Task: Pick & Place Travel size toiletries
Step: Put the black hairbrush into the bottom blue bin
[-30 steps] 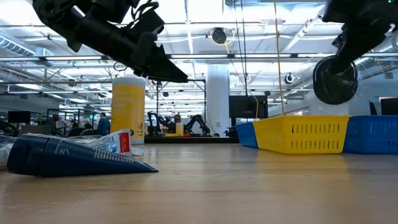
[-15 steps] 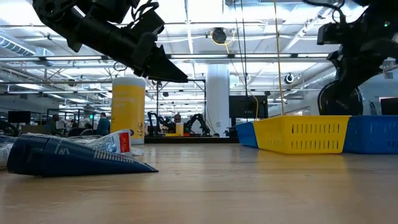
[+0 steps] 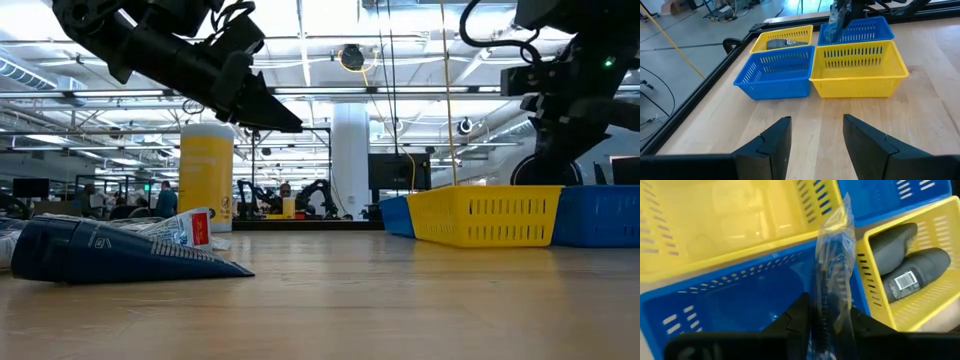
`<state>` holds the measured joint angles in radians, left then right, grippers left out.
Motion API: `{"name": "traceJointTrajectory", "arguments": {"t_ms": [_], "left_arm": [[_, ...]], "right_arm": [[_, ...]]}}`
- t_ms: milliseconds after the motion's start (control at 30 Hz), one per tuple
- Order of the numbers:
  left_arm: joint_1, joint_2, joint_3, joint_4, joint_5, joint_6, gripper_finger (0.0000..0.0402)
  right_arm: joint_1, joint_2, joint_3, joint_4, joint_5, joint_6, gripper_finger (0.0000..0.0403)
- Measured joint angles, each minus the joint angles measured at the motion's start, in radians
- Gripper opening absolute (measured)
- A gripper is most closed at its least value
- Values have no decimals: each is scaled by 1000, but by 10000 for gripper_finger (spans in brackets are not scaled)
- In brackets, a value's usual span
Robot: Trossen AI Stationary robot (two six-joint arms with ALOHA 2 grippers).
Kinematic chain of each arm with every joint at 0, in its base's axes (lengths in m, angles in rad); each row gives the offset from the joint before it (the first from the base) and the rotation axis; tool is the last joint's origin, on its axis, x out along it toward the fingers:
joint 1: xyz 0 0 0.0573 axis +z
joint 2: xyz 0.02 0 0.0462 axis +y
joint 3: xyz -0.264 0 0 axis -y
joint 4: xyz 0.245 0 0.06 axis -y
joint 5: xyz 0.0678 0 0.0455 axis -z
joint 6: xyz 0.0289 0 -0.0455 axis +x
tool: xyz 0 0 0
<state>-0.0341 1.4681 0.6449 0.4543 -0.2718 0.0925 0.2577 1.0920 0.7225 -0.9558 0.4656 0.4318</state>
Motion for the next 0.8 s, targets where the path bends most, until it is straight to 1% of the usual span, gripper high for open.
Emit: {"name": "traceJointTrajectory", "arguments": {"t_ms": [167, 367, 467, 533, 633, 733, 800], "left_arm": [[0, 0, 0, 0, 8, 0, 175], [0, 0, 0, -1, 8, 0, 175], [0, 0, 0, -1, 9, 0, 175], [0, 0, 0, -1, 9, 0, 175], [0, 0, 0, 1, 9, 0, 175], [0, 0, 0, 8, 9, 0, 175], [0, 0, 0, 8, 9, 0, 175]], "right_arm": [[0, -7, 1, -46, -78, -7, 80], [-2, -7, 1, -118, -213, 48, 142], [-2, -17, 1, -135, -305, 82, 173], [-6, -22, 12, -154, -380, 117, 186], [-20, -34, 51, -165, -440, 197, 189], [-29, -45, 81, -126, -425, 222, 174], [-41, -51, 85, -48, -399, 210, 157]]}}
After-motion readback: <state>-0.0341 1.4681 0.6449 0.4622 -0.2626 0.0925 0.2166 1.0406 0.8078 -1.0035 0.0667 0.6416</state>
